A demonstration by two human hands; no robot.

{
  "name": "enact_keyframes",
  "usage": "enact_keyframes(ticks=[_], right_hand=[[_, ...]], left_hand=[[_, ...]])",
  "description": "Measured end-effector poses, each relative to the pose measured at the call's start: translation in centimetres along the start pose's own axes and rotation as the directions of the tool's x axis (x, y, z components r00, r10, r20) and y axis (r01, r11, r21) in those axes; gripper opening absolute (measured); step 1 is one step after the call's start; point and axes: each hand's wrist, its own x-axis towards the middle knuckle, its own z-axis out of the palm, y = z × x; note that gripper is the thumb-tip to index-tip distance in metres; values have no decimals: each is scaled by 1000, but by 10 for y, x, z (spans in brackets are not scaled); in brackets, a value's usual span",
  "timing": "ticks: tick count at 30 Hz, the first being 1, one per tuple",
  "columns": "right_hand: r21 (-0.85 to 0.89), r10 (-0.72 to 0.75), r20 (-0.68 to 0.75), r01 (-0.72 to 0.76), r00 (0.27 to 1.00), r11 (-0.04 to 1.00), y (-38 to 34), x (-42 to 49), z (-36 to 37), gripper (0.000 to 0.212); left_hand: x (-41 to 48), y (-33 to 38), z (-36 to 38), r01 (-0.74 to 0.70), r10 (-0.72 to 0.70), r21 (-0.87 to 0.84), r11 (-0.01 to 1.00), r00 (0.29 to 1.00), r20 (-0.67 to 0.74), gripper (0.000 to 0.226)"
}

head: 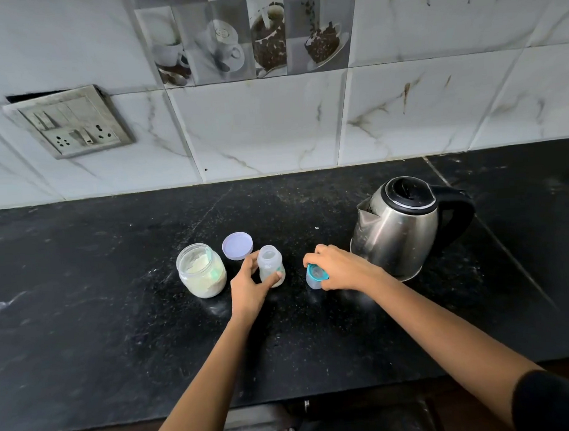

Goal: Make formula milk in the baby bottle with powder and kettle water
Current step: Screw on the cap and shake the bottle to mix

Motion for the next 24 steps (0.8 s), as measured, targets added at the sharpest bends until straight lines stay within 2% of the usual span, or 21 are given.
enact_keyframes(ticks=[4,15,18,21,22,24], right_hand=[[29,32,-19,-32,999,999,-4,0,-2,40],[248,137,-111,-106,984,963,-1,-10,0,40],[321,187,-188,-120,964,940,3,-15,-7,42],[504,306,-291,-127,906,854,3,-13,-15,43],[601,365,-312,-115,877,791,1,-11,-16,44],[808,473,-297,-46,829,588,-7,0,-14,45]], left_hand=[[2,0,-5,-8,8,0,1000,1000,22,55],[9,-6,-13,-33,34,-10,999,994,102,56],[16,-12,-18,-36,37,-13,999,991,125,64],[22,-16,-21,-50,54,-25,998,985,164,63],[23,-16,-21,-54,59,-28,998,983,176,62],[25,-18,-23,-62,68,-38,997,978,195,61]])
